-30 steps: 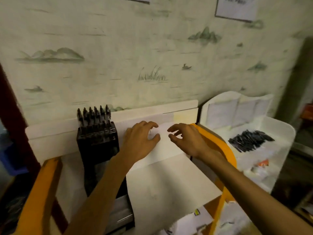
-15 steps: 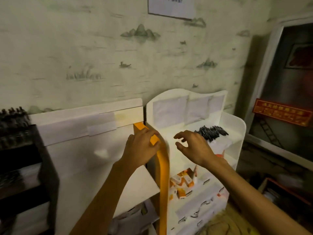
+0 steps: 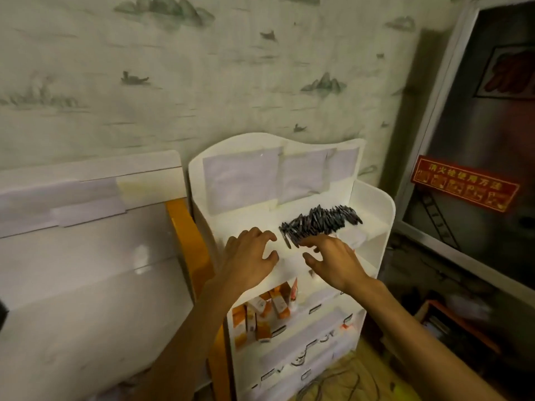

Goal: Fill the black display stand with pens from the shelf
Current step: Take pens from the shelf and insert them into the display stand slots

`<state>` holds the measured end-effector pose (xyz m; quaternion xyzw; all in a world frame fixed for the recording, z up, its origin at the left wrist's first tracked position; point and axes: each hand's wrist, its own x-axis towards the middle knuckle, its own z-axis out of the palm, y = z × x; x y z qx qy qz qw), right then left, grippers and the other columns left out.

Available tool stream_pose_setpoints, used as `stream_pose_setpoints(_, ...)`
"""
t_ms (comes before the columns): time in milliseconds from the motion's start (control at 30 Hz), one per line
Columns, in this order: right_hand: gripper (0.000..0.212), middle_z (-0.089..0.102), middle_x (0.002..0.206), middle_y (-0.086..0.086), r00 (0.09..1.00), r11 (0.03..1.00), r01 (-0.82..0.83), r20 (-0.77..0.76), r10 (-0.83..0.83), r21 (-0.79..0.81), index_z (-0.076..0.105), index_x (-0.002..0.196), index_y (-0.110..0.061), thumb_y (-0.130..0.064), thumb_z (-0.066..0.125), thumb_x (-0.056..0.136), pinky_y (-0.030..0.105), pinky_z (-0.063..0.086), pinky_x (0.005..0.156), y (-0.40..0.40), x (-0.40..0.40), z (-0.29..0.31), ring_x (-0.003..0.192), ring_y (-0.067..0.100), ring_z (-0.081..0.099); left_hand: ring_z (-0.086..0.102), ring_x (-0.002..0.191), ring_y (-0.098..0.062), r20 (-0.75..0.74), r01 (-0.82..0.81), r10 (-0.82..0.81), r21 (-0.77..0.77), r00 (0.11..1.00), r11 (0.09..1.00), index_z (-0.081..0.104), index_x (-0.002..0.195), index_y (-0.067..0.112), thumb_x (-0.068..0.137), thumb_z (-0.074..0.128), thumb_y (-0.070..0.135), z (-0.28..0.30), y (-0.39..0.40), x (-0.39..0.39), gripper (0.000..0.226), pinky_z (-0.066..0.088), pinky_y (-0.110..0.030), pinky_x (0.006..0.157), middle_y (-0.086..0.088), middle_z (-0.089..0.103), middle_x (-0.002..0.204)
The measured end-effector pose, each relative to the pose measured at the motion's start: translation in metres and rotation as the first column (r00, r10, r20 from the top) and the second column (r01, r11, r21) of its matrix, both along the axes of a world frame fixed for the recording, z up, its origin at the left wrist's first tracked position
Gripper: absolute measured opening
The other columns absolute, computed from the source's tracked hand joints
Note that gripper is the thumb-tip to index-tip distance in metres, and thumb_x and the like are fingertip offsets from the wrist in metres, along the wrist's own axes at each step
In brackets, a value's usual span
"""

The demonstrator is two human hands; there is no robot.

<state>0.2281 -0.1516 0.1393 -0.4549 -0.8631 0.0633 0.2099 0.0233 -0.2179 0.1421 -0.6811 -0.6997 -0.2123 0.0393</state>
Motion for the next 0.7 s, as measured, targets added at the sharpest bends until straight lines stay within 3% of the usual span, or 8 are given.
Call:
stream_pose_setpoints(267,0.033,0.065,0.127,-0.001,0.998,0.995,-0.04,0.044,0.044,-0.088,0.063,0.127,-0.022,-0.031,0.06,0.095,0.03,0.048,0.085,0.122,0.024,-0.048,0.11,0.019,0.062,0.056,0.114,-0.019,-0.015,-0.068,0.066,-0.099,0.998,0.993,0.055,0.132,0.034,0.095,0.048,0.045,-0.055,0.108,0.017,0.039,0.043,-0.039,0.096,0.006,0.059,0.128)
stream_pose_setpoints(533,0.031,0.067,0.122,-0.002,0.991,0.984,-0.095,0.076,0.107,-0.148,0.065,0.123,-0.025,-0.029,0.061,0.093,0.032,0.052,0.082,0.223,0.023,-0.081,0.104,0.02,0.063,0.059,0.11,-0.019,0.076,-0.174,0.189,-0.176,0.979,0.969,0.059,0.124,0.032,0.092,0.051,0.043,-0.09,0.193,0.015,0.035,0.045,-0.039,0.095,0.005,0.063,0.122)
stream_pose_setpoints(700,0.027,0.069,0.114,0.002,0.988,0.973,-0.13,0.052,0.142,-0.191,0.068,0.118,-0.022,-0.026,0.064,0.091,0.035,0.055,0.081,0.266,0.017,-0.097,0.098,0.022,0.065,0.053,0.118,-0.02,0.042,-0.232,0.247,-0.229,0.968,0.946,0.057,0.125,0.031,0.094,0.05,0.043,-0.105,0.231,0.01,0.034,0.037,-0.042,0.101,0.003,0.06,0.128)
